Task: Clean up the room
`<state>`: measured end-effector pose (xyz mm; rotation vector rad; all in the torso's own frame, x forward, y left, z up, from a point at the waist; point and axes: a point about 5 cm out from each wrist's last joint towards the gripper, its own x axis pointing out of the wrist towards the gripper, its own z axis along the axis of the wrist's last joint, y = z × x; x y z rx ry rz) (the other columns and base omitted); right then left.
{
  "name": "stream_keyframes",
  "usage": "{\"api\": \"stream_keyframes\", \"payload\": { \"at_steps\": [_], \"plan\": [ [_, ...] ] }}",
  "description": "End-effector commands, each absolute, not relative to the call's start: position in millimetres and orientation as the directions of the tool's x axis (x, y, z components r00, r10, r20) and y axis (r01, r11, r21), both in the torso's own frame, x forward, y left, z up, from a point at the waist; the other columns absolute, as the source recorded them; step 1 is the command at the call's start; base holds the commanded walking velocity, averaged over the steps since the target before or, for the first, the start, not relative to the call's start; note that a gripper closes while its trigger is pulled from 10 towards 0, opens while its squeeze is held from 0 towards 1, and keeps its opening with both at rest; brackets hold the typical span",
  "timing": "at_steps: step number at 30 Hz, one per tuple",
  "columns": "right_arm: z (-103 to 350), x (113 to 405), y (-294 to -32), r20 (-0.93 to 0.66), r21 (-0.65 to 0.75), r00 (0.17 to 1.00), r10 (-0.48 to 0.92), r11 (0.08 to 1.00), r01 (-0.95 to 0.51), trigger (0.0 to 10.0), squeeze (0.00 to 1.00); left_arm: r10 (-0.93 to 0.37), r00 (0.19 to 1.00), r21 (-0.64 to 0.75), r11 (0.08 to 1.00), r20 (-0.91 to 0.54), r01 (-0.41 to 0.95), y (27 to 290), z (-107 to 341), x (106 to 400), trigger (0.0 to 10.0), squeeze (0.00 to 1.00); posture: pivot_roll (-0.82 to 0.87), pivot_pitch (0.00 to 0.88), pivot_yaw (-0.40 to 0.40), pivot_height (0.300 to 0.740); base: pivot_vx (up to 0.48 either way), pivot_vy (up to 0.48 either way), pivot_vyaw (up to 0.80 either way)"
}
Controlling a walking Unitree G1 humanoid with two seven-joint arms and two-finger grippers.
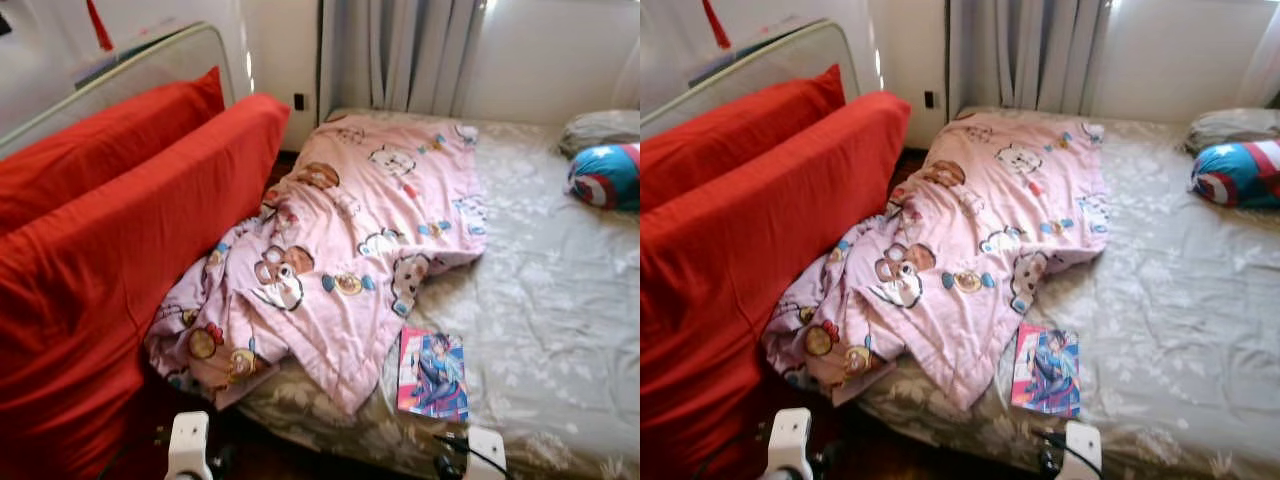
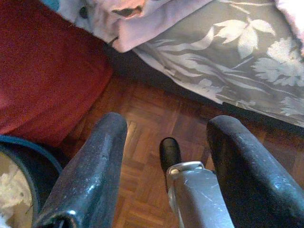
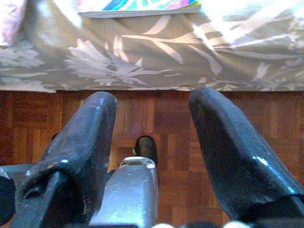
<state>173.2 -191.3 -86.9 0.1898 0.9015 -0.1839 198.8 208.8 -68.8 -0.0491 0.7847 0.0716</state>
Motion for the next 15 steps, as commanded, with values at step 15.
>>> {"api": "stream_keyframes", "payload": {
  "at_steps": [15],
  "plan": [
    [-85.9,174.5,-191.7,-0.782,0.087,0.616,-0.093,0.963,0.257,10.0,0.00,0.054,0.694,-0.021,0.995,-0.718,-0.099,210.0,-70.8,195.3,10.0,0.00,0.02,0.034,0.001,0.740,0.000,0.000,-0.46]
  ]
}}
